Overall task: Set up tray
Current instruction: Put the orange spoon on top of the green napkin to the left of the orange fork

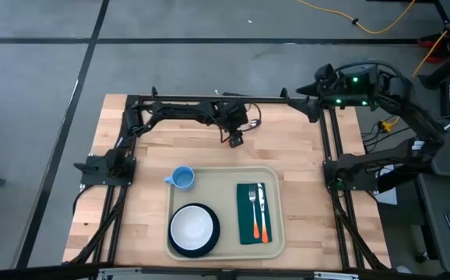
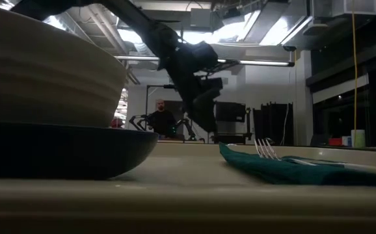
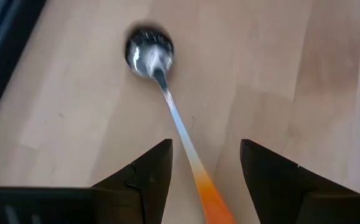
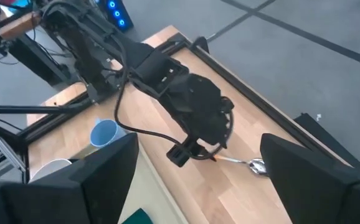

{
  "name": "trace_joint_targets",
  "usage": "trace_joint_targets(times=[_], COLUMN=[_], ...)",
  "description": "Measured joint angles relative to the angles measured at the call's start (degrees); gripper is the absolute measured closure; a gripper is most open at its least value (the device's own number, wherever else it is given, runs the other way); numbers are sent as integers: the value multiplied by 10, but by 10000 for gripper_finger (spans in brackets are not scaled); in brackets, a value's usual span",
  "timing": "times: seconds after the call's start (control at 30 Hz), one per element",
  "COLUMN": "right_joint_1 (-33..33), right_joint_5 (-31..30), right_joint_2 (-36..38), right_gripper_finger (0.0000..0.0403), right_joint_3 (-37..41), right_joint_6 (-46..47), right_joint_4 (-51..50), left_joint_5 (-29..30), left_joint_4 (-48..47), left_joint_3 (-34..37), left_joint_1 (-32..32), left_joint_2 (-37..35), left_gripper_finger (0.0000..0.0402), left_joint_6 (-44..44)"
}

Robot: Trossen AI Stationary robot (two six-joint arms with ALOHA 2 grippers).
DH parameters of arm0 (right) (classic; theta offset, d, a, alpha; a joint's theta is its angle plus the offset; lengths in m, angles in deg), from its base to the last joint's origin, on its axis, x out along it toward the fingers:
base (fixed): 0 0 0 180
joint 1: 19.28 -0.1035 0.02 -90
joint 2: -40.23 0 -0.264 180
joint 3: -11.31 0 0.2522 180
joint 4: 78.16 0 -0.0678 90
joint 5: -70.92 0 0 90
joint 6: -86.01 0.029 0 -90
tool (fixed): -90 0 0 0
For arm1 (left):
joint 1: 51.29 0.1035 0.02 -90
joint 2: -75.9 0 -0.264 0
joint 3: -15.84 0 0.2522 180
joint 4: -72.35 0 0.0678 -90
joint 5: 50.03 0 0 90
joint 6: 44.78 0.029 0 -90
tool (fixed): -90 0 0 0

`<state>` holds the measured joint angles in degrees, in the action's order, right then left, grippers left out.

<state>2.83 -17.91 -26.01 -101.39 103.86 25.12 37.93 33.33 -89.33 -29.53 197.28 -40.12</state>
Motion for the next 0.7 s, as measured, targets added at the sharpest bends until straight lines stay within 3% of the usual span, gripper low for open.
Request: trace_joint_targets(times=[0.17,0.37,0.6,0.7], right_joint_1=[0,0,0,0], right_joint_5=[0,0,0,0], right_joint_2=[-8,-7,-8,-8], right_gripper_finger=[62,62,62,62], right_joint_3=[0,0,0,0], right_joint_6=[-4,-16,-19,-17], right_joint_4=[-2,-3,-3,-3], left_joint_5=[-12,-32,14,-4], left_joint_4=[-21,-25,-34,-31], left_joint_3=[-47,-51,-50,-50], left_joint_1=[2,12,16,13], left_joint_2=[25,27,27,29], left_gripper_finger=[214,179,147,150], left_joint_6=[-18,-49,-65,-89])
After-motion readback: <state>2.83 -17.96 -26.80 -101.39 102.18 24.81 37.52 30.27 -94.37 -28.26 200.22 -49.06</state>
